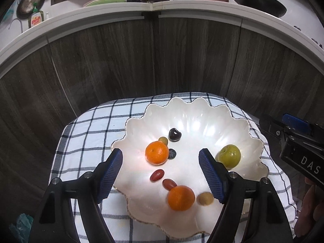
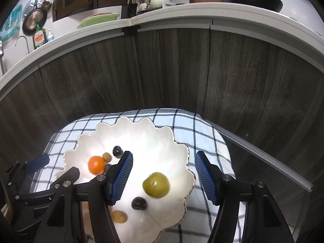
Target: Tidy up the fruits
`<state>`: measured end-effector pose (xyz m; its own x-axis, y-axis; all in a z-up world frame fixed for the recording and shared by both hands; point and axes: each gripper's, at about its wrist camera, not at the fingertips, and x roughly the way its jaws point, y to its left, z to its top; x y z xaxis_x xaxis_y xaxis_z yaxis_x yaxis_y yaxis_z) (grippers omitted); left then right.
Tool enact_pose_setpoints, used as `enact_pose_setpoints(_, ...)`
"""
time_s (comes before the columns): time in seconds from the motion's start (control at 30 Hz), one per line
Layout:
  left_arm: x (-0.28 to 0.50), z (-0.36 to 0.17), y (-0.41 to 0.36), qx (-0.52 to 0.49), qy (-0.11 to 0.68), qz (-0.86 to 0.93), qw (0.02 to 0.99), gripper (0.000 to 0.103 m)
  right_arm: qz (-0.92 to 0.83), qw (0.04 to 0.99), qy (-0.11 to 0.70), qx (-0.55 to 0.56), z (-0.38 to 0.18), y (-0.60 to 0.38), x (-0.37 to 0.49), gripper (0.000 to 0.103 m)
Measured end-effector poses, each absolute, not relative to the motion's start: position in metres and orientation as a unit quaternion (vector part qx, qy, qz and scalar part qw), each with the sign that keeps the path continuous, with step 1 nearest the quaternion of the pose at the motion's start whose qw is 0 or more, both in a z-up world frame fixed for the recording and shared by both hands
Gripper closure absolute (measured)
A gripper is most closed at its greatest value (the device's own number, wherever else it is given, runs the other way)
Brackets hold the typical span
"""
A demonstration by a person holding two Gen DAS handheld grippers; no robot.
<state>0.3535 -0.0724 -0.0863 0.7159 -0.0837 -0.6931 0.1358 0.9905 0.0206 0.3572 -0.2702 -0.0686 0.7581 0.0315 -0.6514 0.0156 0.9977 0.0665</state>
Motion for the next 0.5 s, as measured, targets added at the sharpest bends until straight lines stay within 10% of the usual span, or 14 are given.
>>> enact_pose_setpoints(0.5,0.305,-0.074,-0.067,0.037,0.356,-0.060,0.932,0.026,0.000,0.943,0.333,0.027,-0.053,-0.268,0.307,0.038)
